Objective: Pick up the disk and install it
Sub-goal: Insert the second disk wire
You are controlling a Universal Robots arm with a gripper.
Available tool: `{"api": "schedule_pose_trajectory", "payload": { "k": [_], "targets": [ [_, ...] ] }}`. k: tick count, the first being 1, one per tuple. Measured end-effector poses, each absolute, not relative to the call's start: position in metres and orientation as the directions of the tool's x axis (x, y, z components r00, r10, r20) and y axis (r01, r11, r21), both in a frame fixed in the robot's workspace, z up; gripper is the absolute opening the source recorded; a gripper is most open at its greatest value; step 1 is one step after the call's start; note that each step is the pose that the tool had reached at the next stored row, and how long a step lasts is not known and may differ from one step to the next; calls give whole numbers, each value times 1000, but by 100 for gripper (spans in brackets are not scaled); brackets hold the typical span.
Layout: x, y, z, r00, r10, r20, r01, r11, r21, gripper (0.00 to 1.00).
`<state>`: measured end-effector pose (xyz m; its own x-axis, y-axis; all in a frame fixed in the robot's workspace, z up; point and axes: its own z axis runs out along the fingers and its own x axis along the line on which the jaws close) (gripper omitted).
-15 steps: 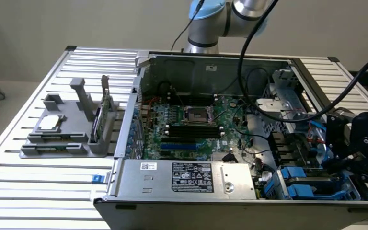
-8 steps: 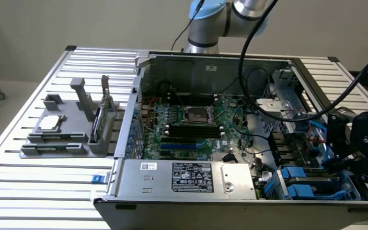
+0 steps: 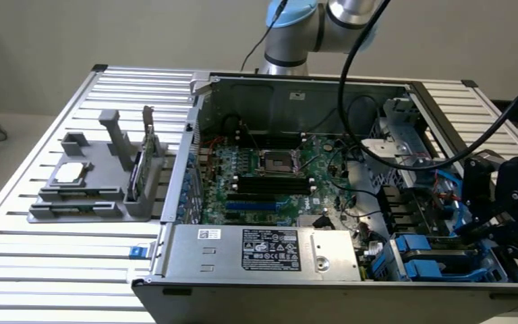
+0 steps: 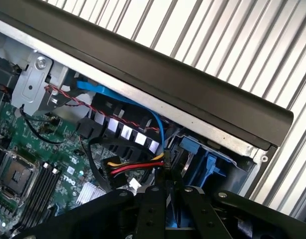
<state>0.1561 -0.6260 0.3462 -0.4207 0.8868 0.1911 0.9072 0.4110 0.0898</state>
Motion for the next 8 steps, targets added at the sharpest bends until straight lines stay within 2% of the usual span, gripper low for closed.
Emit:
{"api": "schedule_pose_trajectory", "payload": {
  "k": [8],
  "targets": [
    [154,-626,346,-384,902,196,923,376,78,16]
  ]
}}
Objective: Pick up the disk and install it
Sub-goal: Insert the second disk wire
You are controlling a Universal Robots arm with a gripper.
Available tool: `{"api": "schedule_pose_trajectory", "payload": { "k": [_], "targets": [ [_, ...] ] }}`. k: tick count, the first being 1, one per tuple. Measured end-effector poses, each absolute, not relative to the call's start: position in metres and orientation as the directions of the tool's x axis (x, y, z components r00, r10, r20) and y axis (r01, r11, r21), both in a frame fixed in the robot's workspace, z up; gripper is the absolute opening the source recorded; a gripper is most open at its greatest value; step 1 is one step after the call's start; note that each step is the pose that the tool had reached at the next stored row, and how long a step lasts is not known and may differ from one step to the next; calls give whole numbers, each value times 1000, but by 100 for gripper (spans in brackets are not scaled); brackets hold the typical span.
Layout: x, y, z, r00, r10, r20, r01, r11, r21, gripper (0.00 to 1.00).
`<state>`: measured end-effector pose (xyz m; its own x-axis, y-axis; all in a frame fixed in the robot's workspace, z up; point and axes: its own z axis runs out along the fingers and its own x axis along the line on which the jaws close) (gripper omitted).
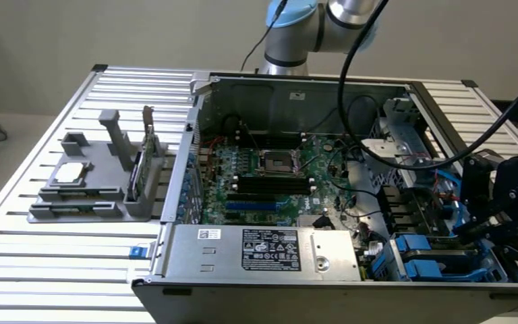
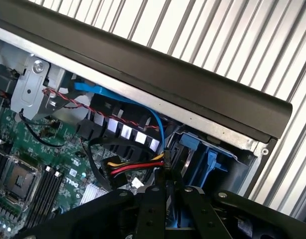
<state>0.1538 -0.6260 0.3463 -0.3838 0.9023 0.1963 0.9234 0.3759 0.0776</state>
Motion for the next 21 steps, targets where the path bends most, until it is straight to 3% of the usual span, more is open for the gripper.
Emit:
{"api": "schedule_pose_trajectory", "payload": {
  "k": [10,21],
  "targets": [
    [151,-626,346,-340,920,197,940,334,64,16],
    [145,-625,344,-320,933,163,947,316,49,16]
  ]
}}
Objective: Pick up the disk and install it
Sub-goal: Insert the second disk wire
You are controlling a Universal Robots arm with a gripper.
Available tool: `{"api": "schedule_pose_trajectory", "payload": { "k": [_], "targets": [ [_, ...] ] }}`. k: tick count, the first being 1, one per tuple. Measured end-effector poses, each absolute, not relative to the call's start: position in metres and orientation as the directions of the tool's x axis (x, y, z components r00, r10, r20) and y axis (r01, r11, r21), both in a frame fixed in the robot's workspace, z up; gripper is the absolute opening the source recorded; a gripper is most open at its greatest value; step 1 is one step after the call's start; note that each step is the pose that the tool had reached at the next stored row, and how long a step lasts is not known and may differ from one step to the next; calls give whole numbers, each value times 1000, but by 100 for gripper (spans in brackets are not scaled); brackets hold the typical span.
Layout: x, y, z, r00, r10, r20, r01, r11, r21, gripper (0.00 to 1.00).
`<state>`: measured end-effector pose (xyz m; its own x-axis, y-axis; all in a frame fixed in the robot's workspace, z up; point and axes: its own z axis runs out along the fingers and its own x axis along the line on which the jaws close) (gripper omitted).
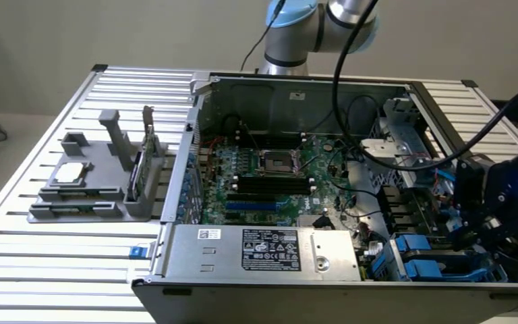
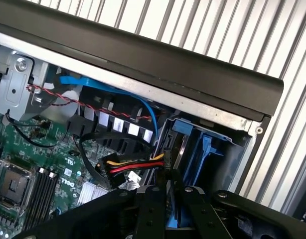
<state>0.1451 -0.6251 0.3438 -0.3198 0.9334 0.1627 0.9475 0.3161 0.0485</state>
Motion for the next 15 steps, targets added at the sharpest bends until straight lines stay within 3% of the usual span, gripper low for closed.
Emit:
{"api": "schedule_pose_trajectory", "payload": {
  "k": [4,10,15],
  "targets": [
    [145,-619,344,-318,935,155,948,315,46,16],
    [145,-611,344,-316,942,112,949,314,32,16],
    [145,-608,344,-292,950,107,956,290,30,16]
  ]
}}
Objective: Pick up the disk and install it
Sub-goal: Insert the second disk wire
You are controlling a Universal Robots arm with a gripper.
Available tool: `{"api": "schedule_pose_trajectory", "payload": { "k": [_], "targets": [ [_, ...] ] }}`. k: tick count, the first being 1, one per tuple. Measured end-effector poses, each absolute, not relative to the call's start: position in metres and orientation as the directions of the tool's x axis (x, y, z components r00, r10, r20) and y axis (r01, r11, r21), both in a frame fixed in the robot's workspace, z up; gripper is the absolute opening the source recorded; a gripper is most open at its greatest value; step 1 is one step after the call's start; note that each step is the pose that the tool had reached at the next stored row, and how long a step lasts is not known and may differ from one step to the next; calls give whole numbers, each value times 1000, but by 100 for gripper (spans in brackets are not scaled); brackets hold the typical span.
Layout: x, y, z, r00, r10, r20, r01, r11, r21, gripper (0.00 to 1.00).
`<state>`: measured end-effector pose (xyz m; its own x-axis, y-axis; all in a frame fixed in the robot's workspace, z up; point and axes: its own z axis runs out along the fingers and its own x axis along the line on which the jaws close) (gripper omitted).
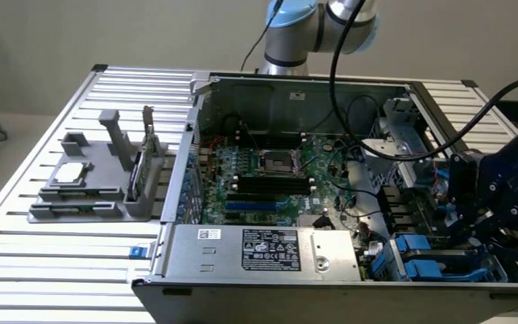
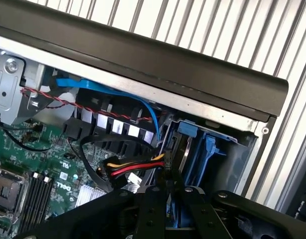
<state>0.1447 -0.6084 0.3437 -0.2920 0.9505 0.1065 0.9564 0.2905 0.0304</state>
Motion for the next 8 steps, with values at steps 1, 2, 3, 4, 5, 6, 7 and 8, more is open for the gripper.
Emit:
{"api": "schedule_pose_trajectory", "payload": {
  "k": [1,2,3,4,5,6,7,8],
  "targets": [
    [145,-608,344,-283,953,106,959,281,30,16],
    [145,-608,344,-272,956,106,962,270,30,16],
    [145,-608,344,-261,960,106,965,259,30,16],
    [145,-608,344,-249,963,106,969,247,30,16],
    [145,-608,344,-237,966,106,971,235,30,16],
    [145,-608,344,-226,968,106,974,224,30,16],
    [145,-608,344,-213,971,106,977,211,30,16],
    [145,-608,344,-201,974,106,980,199,30,16]
  ]
}}
